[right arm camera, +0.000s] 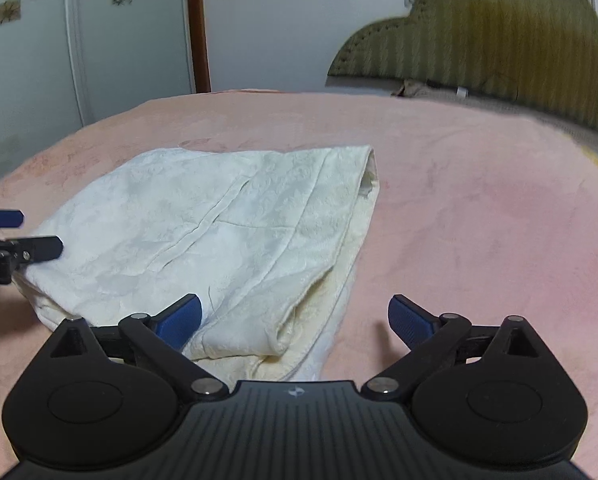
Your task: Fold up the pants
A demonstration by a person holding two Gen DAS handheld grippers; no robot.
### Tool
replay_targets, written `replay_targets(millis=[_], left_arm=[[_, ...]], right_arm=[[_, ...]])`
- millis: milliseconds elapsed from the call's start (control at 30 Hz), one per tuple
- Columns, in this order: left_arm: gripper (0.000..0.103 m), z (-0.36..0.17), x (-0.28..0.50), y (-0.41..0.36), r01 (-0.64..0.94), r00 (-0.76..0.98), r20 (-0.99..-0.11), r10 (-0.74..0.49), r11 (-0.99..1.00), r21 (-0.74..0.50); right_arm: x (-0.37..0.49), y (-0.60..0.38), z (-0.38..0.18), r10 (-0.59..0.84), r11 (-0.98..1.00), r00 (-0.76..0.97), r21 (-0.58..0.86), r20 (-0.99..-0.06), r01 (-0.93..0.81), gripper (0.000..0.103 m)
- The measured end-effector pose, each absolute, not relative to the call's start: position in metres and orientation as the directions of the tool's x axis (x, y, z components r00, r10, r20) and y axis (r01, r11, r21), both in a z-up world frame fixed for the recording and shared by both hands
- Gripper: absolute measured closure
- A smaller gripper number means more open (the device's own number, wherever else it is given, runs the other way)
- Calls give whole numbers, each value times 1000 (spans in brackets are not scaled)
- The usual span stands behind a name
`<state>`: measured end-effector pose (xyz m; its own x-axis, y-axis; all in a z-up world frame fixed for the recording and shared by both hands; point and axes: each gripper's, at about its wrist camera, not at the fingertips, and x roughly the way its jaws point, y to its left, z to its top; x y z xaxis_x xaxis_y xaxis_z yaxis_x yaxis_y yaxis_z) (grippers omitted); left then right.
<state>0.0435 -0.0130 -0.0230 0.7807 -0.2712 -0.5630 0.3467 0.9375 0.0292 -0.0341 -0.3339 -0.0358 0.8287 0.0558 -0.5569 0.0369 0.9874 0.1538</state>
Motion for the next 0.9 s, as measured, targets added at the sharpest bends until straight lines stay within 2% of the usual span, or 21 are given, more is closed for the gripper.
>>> replay_targets(millis=[167, 267, 333, 367, 433, 500, 633, 700, 767, 800, 867, 900], left_arm=[[7, -17, 86, 4, 358, 708, -605, -364, 924, -137], [7, -21, 112, 12, 390, 618, -626, -476, 877, -282], [7, -27, 127, 18, 387, 566, -629, -532, 846, -367], [7, -31, 134, 20, 384, 546, -628, -555, 832, -401], [6, -39, 145, 22, 373, 510, -627, -589, 808, -456], [6, -46, 153, 19, 383, 489, -616, -617, 787, -484], [6, -46, 153, 3, 440, 480, -630, -611, 788, -431], [17, -45, 148, -3, 462, 488, -645, -589, 801, -382], [38, -44, 141, -7, 463, 521, -650, -553, 823, -329], [43, -44, 138, -6, 460, 533, -645, -547, 827, -322], [66, -42, 134, 0, 433, 564, -631, -533, 841, -323], [69, -41, 132, 2, 423, 573, -624, -531, 844, -330]], right_arm=[[-25, -363, -38, 126, 946, 827, 318, -547, 66, 3], [-15, -379, -45, 232, 899, 815, 437, -531, 28, 5], [-10, -382, -49, 271, 885, 807, 466, -525, 6, 18], [-7, -382, -49, 283, 884, 804, 468, -522, -7, 21], [0, -383, -50, 307, 878, 799, 477, -518, -28, 37], [8, -386, -50, 323, 862, 796, 506, -512, -25, 43], [20, -389, -53, 337, 840, 798, 543, -499, -15, 51], [20, -385, -52, 331, 844, 802, 537, -498, -15, 54], [15, -380, -50, 313, 860, 810, 510, -496, -21, 57], [12, -377, -49, 308, 867, 817, 498, -488, -29, 61], [6, -376, -49, 300, 871, 829, 489, -472, -37, 65], [5, -376, -49, 295, 872, 835, 489, -465, -36, 68]])
